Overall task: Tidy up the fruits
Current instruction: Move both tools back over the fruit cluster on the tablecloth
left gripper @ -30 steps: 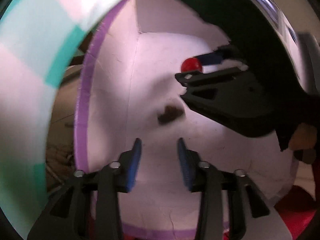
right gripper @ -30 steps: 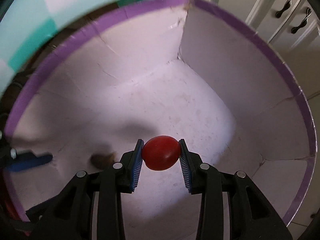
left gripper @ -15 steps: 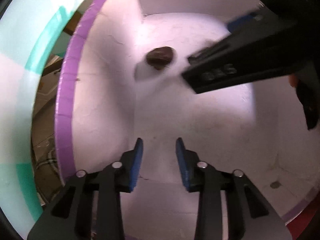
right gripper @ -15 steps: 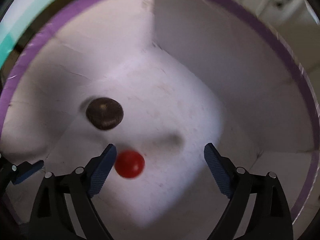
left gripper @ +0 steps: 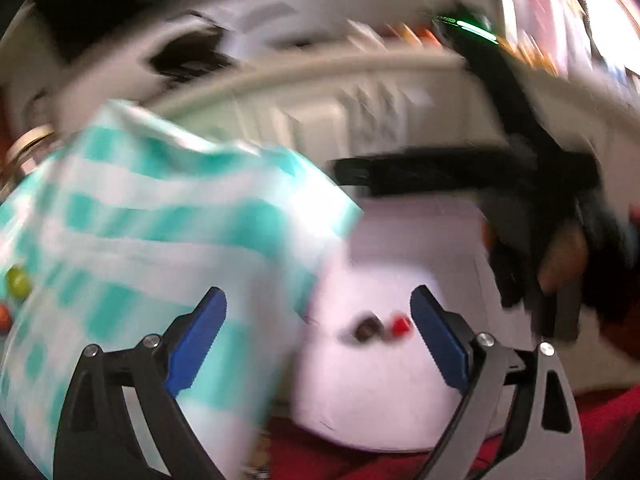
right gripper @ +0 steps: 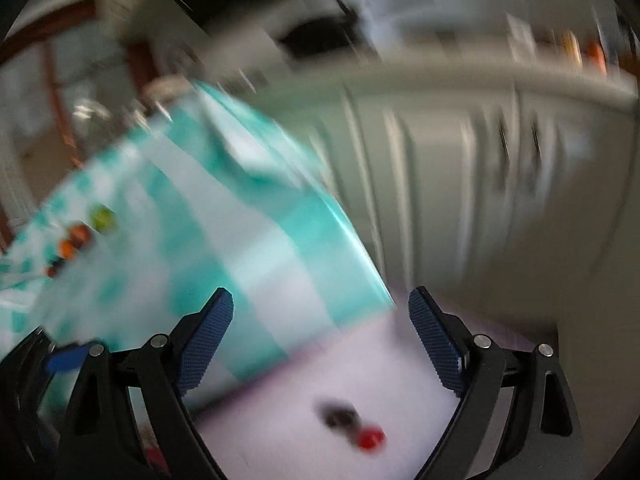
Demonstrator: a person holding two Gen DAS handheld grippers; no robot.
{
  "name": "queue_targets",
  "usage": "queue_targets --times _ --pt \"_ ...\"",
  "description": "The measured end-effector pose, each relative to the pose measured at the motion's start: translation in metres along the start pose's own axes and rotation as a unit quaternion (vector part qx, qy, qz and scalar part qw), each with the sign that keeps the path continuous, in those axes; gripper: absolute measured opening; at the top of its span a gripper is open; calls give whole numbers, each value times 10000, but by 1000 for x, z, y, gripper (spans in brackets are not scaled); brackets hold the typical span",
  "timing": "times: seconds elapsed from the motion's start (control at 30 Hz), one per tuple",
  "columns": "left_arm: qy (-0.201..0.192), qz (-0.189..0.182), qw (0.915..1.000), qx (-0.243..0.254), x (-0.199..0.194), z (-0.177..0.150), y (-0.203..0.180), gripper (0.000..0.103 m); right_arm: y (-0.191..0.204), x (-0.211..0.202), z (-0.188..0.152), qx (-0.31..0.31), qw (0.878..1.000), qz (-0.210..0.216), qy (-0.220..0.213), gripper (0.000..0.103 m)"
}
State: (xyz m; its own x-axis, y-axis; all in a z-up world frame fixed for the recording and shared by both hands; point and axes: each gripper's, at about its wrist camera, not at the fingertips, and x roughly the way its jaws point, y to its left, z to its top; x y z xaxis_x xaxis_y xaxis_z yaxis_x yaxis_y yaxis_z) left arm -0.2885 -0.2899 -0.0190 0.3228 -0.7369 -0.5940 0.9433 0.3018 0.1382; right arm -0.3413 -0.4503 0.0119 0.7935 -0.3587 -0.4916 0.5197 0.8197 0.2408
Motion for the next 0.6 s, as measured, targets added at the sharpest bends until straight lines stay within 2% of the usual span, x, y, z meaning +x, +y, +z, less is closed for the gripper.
queue_targets --times 0.07,0.1,0.2,0.3,0.4,0.43,0.5,0.53,0.6 --pt "-399 360 9964 -648 -34 12 39 102 21 -19 21 -271 9978 284 -531 88" --pt "-546 544 9926 -941 -44 16 60 102 31 -27 22 -354 9967 389 -615 88" --pt "-761 1170 9720 -1892 -83 13 151 102 77 -19 32 -699 9934 770 -492 88" --pt "-600 2038 9342 -2864 -112 -7 228 102 130 -17 26 -999 9891 1075 -104 88" --pt "-367 2932 8755 -3823 -141 -44 298 102 177 14 23 -1279 9829 1272 363 88" --pt "-317 3233 8469 -4209 -155 -61 327 102 197 27 23 -1382 9803 1299 554 88" --pt "-285 3593 8037 -4735 -169 -85 364 102 226 49 23 -1417 9773 1395 731 88" --pt "-245 3807 7747 -5043 -175 -99 388 102 236 57 20 -1436 9759 1419 824 88" --pt "-239 4048 7348 -5438 -185 -113 418 101 268 89 22 -1445 9741 1364 1075 88"
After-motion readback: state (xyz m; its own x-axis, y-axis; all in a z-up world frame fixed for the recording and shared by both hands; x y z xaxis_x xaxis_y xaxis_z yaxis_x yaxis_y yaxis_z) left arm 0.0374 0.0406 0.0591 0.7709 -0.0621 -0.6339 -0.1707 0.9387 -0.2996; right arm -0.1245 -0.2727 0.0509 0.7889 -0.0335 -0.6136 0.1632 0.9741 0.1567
